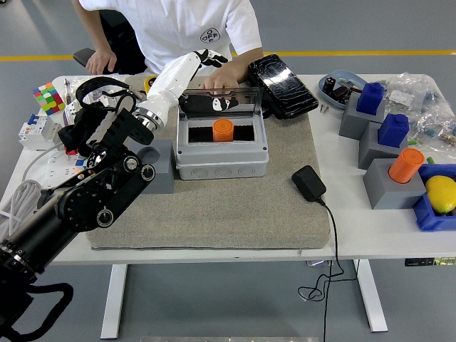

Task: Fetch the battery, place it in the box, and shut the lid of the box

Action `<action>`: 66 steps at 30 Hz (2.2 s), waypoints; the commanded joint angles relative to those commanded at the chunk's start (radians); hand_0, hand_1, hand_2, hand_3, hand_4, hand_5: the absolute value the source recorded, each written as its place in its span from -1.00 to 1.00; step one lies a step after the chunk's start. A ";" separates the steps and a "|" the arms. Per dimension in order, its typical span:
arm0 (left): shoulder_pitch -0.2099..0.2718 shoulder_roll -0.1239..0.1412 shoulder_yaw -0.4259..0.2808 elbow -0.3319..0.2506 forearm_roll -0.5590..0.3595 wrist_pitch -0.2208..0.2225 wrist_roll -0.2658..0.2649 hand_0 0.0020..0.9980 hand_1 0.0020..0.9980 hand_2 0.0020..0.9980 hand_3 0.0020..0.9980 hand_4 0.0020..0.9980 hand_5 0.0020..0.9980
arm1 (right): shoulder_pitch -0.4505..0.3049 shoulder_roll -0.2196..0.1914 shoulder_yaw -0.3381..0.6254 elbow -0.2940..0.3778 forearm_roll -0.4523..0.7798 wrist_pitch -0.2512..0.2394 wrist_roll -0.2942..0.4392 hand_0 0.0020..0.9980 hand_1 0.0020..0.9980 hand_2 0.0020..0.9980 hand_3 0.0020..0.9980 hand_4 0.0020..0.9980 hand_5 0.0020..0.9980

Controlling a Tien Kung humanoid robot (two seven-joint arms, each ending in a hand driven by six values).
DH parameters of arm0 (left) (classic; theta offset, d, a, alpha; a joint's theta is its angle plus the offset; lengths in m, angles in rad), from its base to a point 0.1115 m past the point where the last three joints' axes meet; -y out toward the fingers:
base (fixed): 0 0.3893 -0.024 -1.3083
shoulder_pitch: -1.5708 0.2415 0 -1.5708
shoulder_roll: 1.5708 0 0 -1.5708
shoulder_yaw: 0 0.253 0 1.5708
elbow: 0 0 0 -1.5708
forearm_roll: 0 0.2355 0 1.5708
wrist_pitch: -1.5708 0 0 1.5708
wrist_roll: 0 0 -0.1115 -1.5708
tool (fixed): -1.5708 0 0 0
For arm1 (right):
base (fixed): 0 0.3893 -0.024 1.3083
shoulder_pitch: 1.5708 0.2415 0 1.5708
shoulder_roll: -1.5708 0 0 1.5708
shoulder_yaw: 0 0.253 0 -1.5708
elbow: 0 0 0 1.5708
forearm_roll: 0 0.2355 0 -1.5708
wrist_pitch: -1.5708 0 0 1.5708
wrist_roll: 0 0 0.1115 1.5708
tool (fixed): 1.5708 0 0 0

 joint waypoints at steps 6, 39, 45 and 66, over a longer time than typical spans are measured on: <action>-0.045 -0.022 0.053 0.094 -0.009 -0.020 0.022 0.47 0.56 0.49 0.50 1.00 -0.28 | 0.000 0.000 -0.002 0.000 0.001 0.000 0.000 0.09 0.20 0.17 0.08 0.82 -0.06; 0.113 0.071 0.153 -0.129 -0.050 -0.041 0.067 0.17 0.43 0.43 0.46 1.00 -0.22 | -0.003 -0.004 -0.006 0.003 -0.008 0.000 0.000 0.09 0.20 0.17 0.08 0.83 -0.05; 0.125 0.075 0.166 -0.136 -0.057 -0.045 0.073 0.17 0.44 0.43 0.46 1.00 -0.22 | -0.005 -0.003 -0.006 0.003 -0.007 0.000 -0.001 0.09 0.20 0.17 0.08 0.83 -0.05; 0.315 0.086 -0.126 -0.346 -0.181 -0.019 -0.002 0.14 0.41 0.41 0.45 1.00 -0.24 | -0.009 0.002 0.005 0.000 -0.006 0.000 0.000 0.09 0.20 0.17 0.08 0.83 -0.05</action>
